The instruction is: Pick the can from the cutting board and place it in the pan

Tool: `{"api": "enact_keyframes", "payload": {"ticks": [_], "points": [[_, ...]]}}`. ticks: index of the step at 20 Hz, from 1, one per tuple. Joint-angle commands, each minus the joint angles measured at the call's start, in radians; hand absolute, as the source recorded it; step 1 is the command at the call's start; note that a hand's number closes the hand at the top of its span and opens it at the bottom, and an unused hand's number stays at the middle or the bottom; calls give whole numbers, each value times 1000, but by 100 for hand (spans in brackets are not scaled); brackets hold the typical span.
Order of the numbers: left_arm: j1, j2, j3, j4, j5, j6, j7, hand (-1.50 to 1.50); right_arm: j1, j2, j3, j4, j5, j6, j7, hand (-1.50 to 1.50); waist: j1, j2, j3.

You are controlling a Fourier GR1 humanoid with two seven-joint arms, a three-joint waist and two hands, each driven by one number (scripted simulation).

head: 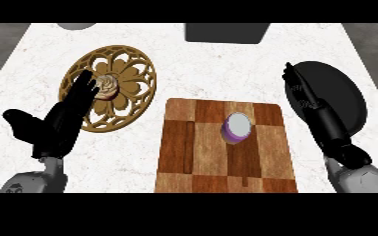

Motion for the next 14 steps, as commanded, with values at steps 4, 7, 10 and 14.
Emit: {"api": "enact_keyframes", "payload": {"ticks": [4, 7, 10, 14], "points": [[-46, -1, 29, 6, -16, 29, -15, 0, -233, 33, 3, -14, -227, 306, 46, 150, 48, -6, 47], [-48, -13, 37, 9, -17, 46, -13, 0, -337, -99, -4, 135, -108, 393, 49, 150, 41, -6, 46], [-77, -14, 49, -2, -12, 67, 47, 0, -243, -112, -90, 191, -58, 432, -253, 150, 2, -13, 48], [-39, 5, 79, -5, -1, 40, 22, 0, -174, -244, -129, 285, 22, 519, -371, -150, -5, -16, 47]]}}
